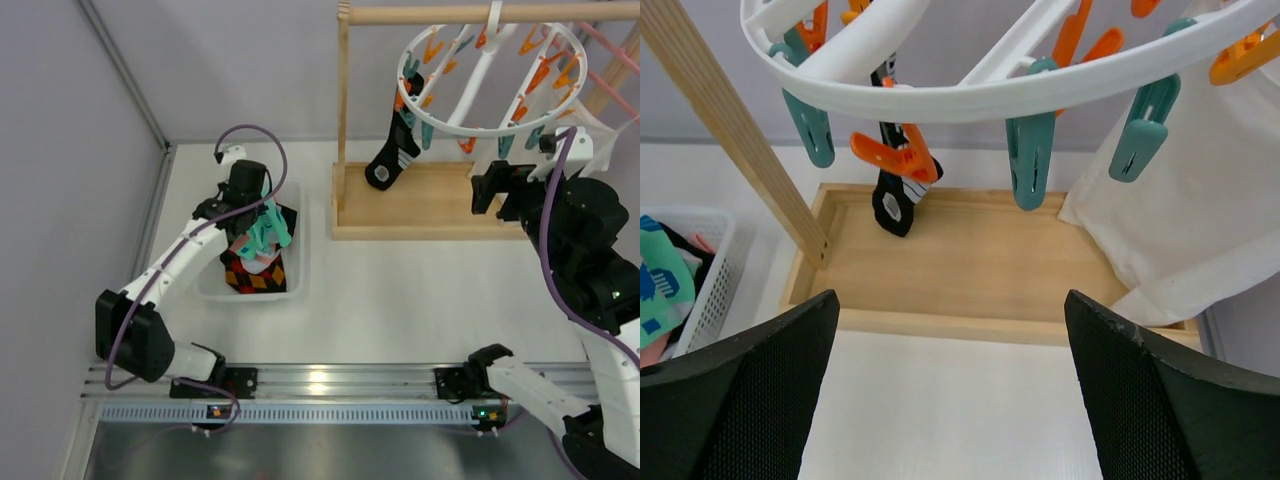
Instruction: Remove the socks clipped to the hanger
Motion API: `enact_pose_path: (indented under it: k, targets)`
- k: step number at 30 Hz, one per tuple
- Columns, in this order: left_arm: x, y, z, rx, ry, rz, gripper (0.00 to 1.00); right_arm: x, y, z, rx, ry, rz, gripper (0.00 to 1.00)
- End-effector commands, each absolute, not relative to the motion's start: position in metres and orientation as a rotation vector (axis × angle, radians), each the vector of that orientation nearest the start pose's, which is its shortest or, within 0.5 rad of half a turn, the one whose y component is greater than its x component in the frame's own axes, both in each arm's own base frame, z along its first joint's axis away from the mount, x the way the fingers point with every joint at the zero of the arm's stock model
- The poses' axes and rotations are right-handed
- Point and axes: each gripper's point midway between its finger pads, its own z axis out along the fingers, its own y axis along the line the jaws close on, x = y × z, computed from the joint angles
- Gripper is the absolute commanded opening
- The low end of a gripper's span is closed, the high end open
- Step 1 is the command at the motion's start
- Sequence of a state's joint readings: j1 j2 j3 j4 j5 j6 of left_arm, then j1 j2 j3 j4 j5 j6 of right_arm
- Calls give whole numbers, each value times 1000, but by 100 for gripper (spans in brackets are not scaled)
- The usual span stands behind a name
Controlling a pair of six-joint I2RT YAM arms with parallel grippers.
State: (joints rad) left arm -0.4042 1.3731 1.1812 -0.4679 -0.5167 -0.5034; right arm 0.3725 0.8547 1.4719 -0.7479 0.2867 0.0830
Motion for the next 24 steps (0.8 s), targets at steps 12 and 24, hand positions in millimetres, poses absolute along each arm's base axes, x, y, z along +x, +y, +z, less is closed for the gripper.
enact_pose_path:
  k: [12,24]
  targets:
    - [415,-93,128,-332,2296,205,15,250,42,405,-2,1745,80,91]
    - [416,-87,121,-355,2311,214,45,245,41,402,-6,1742,83,91]
